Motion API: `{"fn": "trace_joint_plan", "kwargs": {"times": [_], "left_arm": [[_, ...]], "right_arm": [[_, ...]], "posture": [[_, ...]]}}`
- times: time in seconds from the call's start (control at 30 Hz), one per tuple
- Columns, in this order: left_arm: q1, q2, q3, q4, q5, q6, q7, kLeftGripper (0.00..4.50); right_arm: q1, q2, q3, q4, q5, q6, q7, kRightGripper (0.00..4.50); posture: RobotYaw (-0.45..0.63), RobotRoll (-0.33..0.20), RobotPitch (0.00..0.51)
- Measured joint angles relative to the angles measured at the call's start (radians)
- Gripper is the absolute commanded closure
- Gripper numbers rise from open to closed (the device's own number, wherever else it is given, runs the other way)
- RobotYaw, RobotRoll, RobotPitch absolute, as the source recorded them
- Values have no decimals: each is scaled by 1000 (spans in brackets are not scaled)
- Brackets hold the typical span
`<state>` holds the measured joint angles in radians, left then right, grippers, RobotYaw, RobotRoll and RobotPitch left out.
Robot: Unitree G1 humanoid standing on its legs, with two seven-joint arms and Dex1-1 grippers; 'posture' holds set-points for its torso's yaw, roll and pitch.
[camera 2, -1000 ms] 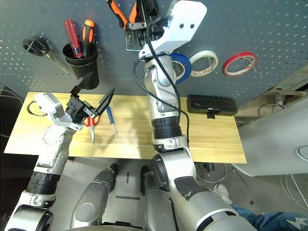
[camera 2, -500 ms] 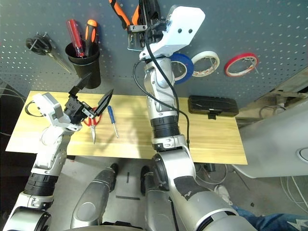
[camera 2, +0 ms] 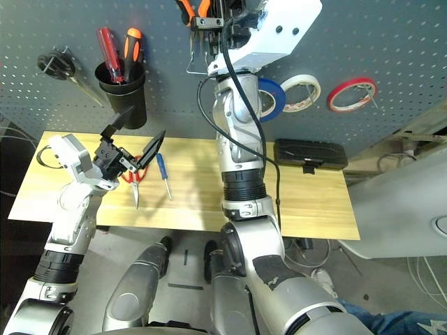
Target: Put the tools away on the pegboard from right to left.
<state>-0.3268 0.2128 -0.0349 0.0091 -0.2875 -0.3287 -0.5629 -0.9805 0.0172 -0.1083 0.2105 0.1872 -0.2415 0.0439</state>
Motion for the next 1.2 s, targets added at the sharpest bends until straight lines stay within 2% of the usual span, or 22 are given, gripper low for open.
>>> {"fn": "trace_joint_plan", "kwargs": {"times": [1.07,1.2], "left_arm": [[26,13,-4,-11,12,29,-8,0],[33,15,-6,-11,17,33,-8,0]], "right_arm": [[95,10,18,50,-61,-42,-15,4235],[133,13,20,72,-73,-43,-22,2824]], "posture": [[249,0,349],[251,0,352]]}}
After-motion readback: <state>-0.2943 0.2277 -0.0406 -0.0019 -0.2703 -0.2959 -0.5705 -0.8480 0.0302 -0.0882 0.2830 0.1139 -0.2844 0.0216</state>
